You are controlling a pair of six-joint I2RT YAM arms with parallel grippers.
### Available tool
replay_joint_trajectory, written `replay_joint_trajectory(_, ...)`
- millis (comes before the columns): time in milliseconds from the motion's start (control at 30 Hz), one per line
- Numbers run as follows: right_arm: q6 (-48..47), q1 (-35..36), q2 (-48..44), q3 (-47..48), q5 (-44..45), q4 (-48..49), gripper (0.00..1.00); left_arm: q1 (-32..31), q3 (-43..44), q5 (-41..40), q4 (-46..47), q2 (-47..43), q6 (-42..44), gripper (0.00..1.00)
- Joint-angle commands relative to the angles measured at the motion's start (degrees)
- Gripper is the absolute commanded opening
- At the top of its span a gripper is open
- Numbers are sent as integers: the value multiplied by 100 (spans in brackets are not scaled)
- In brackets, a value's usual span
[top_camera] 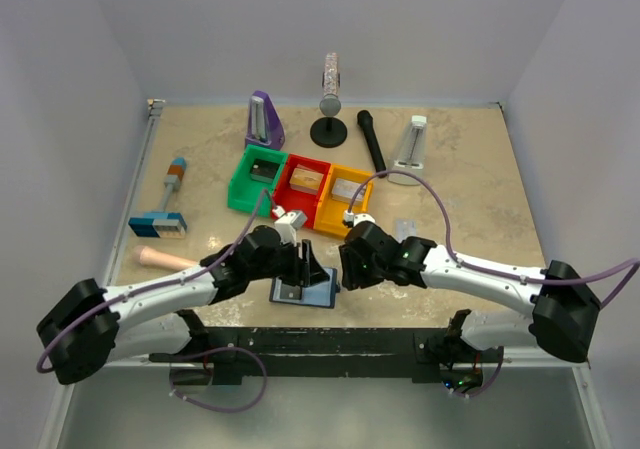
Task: Take the credit cards out of the card holder
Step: Remove the credit card from the card holder.
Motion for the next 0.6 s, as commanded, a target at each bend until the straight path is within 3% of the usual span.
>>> replay_joint_trajectory(0,37,10,-77,213,-90,237,40,-11,-230,-387,-239,-826,58,56)
replay_joint_trajectory(300,-209,10,-771,-191,-697,1738,37,103,-968,-1520,-1346,-2408,-320,56)
replay_joint_trajectory(500,150,10,-377,-173,-1014,2406,56,130,-1505,-1873,-1330,-3165,-522,57)
replay_joint_trajectory(567,545,27,-376,-313,-673,2609,66,130,-1645,-1882,-1251,-3341,-505,56)
